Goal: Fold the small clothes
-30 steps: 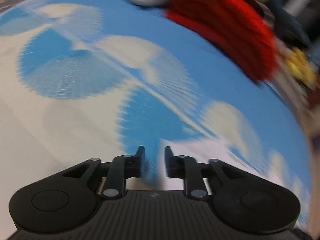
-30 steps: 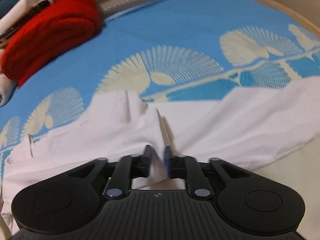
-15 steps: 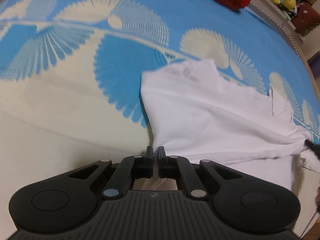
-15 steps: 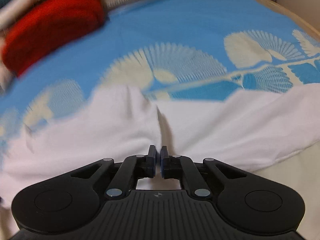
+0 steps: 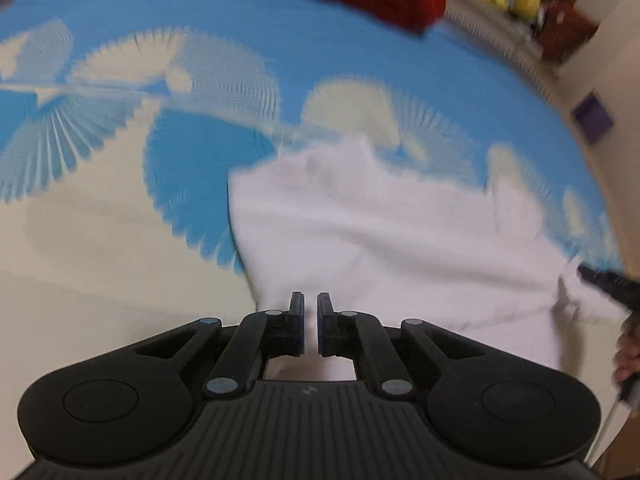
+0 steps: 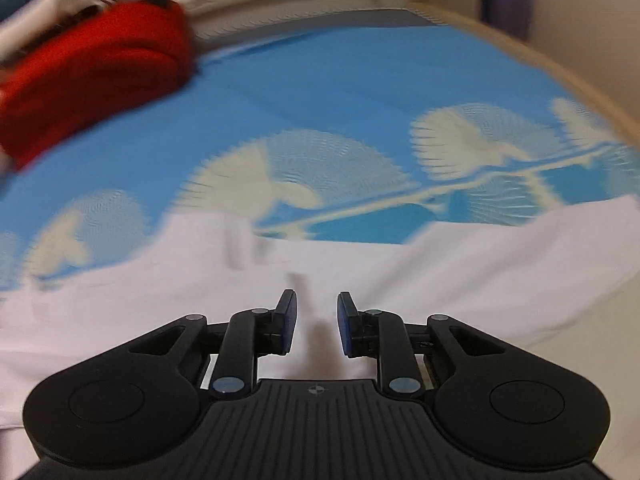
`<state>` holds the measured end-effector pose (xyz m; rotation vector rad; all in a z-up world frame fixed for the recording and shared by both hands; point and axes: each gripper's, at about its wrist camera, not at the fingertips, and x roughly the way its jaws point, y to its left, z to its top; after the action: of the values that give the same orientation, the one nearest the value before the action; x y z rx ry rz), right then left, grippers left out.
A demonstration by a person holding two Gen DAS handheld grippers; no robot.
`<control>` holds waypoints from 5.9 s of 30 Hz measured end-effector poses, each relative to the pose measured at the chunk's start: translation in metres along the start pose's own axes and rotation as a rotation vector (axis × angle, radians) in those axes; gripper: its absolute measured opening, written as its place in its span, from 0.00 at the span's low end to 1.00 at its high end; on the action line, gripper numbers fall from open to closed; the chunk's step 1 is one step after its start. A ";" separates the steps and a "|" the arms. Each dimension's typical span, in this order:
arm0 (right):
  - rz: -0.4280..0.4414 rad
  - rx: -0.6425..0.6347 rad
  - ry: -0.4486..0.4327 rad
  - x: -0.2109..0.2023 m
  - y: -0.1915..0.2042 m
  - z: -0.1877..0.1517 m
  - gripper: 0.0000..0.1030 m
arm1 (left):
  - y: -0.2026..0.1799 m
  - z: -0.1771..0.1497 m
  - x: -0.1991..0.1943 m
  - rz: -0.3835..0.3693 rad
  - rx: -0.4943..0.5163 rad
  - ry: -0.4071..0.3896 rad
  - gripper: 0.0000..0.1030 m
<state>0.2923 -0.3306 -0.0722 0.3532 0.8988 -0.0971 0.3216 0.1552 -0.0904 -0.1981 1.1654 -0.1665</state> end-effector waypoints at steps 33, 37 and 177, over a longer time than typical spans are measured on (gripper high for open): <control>-0.050 0.098 -0.118 -0.095 -0.103 0.007 0.39 | -0.187 -0.049 -0.105 0.220 0.122 -0.327 0.52; -0.079 0.160 -0.244 -0.117 -0.150 0.002 0.39 | -0.200 -0.068 -0.058 0.289 0.126 -0.238 0.50; -0.051 0.020 -0.197 -0.223 0.001 -0.058 0.47 | -0.120 -0.085 -0.168 0.338 0.004 -0.396 0.62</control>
<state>0.1104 -0.3248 0.0690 0.3336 0.7126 -0.1847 0.1752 0.0723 0.0563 -0.0245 0.7881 0.1636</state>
